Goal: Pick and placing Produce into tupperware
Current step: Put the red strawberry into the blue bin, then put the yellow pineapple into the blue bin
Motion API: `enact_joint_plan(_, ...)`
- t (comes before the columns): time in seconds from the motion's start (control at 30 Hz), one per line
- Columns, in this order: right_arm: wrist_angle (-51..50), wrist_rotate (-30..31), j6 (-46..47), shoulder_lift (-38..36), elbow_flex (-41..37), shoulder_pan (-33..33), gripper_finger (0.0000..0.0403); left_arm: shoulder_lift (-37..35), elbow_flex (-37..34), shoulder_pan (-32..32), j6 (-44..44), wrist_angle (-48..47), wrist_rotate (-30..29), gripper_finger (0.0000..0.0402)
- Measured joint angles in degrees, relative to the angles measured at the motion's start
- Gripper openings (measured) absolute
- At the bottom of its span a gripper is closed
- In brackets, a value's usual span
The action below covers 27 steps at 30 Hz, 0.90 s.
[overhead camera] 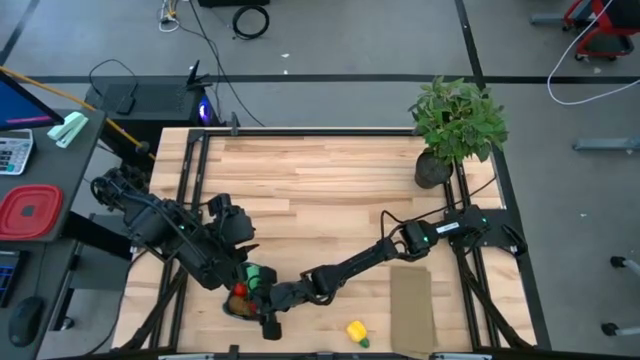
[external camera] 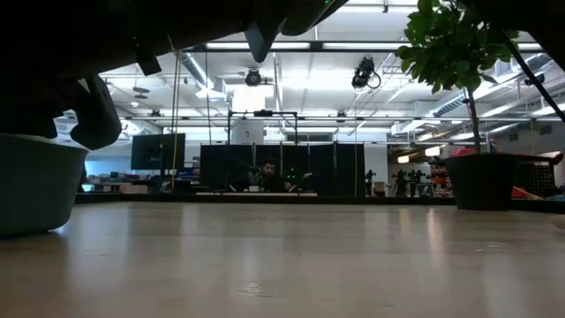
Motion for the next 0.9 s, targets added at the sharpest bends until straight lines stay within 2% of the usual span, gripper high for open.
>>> enact_joint_plan(0.27,0.66,-1.60,3.70,-0.84,-0.10,0.04,0.0283,0.00,0.00,0.00,-0.66,0.00,0.00,0.0172)
enact_joint_plan(0.33,0.73,-4.79,5.45,-1.80,-0.11,0.17,0.0282,0.00,0.00,0.00,-1.85,0.00,0.00,0.0172)
enact_joint_plan(0.43,-3.81,-12.86,9.18,-5.35,-0.10,0.47,0.0273,0.08,0.00,0.00,-4.98,0.02,0.00,0.0172)
enact_joint_plan(0.53,-14.85,-18.21,10.69,-10.10,-0.04,1.44,0.0260,0.61,-0.02,-0.09,-10.14,-0.01,0.04,0.0172)
enact_joint_plan(0.67,-33.97,-18.48,10.54,-16.20,-0.07,4.67,0.0244,1.88,0.00,-0.11,-12.35,0.02,0.29,0.0172)
enact_joint_plan(0.77,-46.77,-15.22,12.89,-21.42,-0.07,8.02,0.0234,3.52,0.00,0.10,-10.23,-0.04,2.96,0.0172)
enact_joint_plan(0.9,-59.97,-6.95,18.19,-26.90,-0.02,13.54,0.0224,8.01,0.00,0.68,-3.74,1.33,8.95,0.0172)
